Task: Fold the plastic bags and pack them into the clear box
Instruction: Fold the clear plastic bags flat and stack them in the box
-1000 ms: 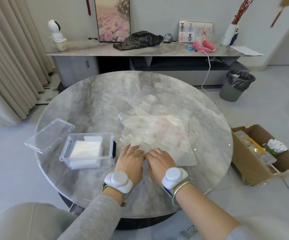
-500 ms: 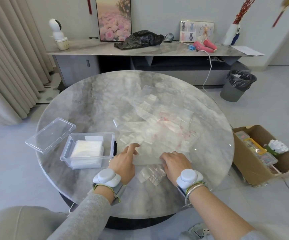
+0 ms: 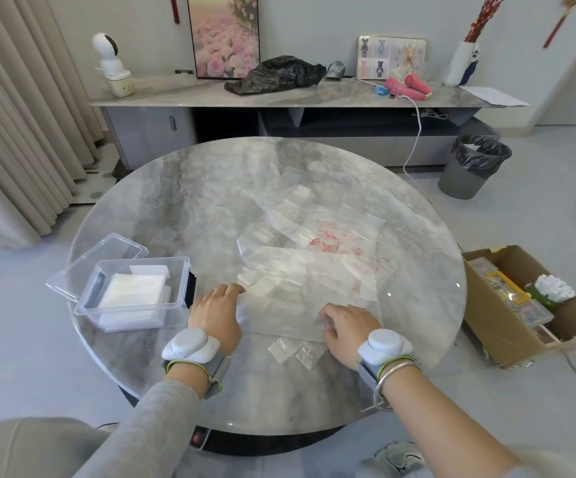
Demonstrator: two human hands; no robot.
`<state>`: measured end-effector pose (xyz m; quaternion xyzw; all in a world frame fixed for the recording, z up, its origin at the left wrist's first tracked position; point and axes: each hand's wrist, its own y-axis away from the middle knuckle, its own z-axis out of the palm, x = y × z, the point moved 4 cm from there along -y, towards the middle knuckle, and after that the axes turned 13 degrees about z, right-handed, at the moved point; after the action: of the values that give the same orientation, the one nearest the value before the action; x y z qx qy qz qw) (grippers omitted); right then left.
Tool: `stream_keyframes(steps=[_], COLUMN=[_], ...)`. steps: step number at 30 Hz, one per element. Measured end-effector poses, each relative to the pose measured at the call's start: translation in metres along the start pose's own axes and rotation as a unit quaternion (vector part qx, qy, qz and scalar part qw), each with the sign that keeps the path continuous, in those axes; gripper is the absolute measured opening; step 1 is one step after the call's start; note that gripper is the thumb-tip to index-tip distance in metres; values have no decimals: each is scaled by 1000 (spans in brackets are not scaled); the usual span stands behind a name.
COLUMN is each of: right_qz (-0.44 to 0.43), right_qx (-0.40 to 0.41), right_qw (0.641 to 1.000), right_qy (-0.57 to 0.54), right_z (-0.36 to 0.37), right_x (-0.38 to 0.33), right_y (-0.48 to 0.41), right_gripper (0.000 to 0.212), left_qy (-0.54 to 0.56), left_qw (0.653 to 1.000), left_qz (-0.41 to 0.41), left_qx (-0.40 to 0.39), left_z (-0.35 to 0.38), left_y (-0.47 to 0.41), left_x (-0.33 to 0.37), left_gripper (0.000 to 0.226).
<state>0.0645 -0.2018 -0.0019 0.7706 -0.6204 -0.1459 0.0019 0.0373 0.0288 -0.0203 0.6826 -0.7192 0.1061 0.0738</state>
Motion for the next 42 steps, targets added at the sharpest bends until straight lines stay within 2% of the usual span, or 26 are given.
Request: stream_keyframes(steps=[4,7,14,16,20,23,26,30,39,42], right_qz=[13,42,102,104,100,99,104,110,123,120], right_qx=[3,44,77,83,66,33,-19,-47,-97,-80], right_qw=[1000,997,986,985,989,992,993,990,984,987], right_qy=[10,50,109,108,86,68,54,79,80,74], right_z=[-2,-7,2,6,12,19,32,48,48,43], right_x=[3,8,29,31,25,16,7,4,4,3], right_y=[-2,-3,-7,-7,-5,-2,6,14,22,25], right_gripper=[34,37,47,52,56,58,59,61,60,59], left_qy=[-19,-18,-63,-80,-115,-74,-80,-103,-88,-73], left_qw=[1000,1000,998,996,988,983,972,970,973,974], left_qz=[-8,-14,-10,9,74,162,218,221,214,212], left_qx=[3,17,12,33,69,49,20,-18,-14,-15], left_z=[2,1,-3,-3,1,13,37,64,74,68], left_y=[5,7,8,8,5,3,6,11,20,20], left_x=[-4,-7,-3,-2,12,36,49,48,42,43], left_gripper=[57,50,53,56,64,67,56,62,60,57])
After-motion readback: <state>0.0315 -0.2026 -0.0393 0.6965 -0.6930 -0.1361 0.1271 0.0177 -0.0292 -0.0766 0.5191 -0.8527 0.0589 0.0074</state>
